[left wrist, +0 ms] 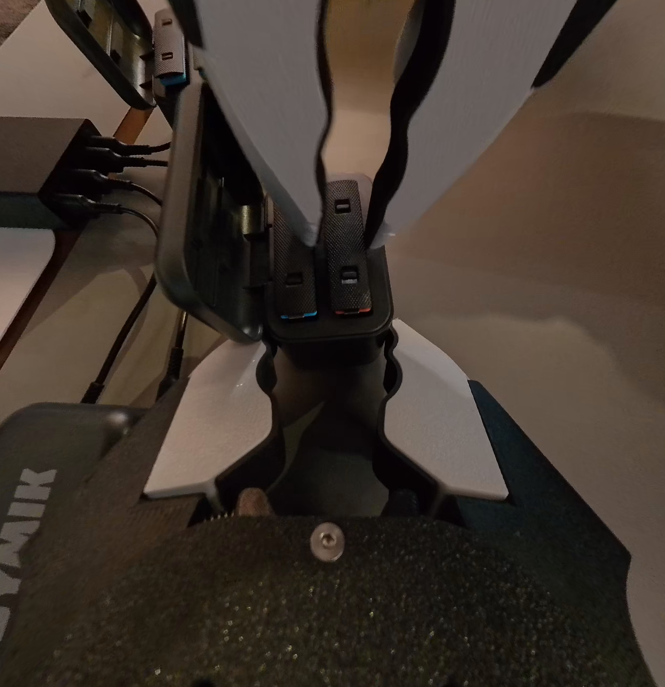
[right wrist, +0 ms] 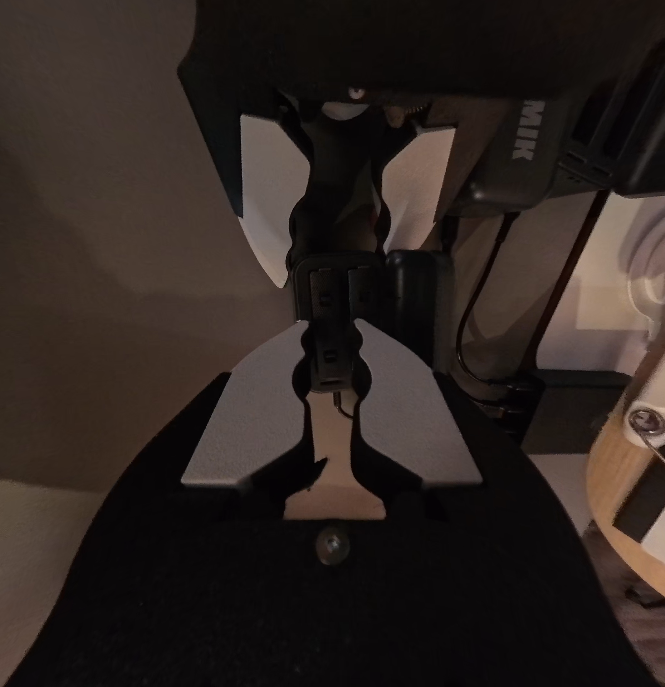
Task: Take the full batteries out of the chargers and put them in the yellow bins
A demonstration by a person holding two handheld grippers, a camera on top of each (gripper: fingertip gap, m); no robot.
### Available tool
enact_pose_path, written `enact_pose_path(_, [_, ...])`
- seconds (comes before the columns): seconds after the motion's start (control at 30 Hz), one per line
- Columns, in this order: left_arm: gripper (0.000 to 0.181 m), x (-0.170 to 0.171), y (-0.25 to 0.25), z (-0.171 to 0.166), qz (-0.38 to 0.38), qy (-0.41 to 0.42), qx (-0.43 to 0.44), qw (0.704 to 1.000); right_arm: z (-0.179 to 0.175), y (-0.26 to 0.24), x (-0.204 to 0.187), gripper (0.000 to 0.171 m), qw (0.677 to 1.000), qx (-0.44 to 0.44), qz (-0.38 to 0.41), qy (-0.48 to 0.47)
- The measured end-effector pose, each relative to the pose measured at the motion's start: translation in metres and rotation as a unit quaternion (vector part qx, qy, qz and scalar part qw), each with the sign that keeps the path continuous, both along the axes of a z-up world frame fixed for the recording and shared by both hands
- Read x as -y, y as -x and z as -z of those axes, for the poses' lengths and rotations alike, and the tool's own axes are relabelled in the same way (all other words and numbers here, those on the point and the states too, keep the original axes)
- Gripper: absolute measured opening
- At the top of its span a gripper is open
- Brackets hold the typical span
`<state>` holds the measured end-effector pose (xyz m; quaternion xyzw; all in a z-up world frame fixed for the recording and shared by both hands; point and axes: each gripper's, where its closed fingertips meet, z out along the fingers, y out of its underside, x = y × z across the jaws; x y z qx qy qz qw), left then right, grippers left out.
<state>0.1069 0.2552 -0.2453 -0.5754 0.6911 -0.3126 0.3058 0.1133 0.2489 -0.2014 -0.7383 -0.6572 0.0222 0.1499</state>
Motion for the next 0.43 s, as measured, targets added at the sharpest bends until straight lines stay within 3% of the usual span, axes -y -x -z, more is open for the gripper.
enact_pose_path(0.03, [0.056,0.0,0.0,0.0,0.0,0.0,0.0,1.0,-0.001,0.0,-0.001,0.018,1.0,-0.002,0.002,0.003])
enact_pose_path(0.23, [0.056,0.0,0.0,0.0,0.0,0.0,0.0,1.0,-0.011,0.002,-0.011,0.014,1.0,-0.018,0.011,0.002])
enact_pose_path(0.43, [0.056,0.0,0.0,0.0,0.001,0.001,-0.001,1.0,-0.002,-0.004,-0.019,0.013,1.0,0.029,0.003,0.003])
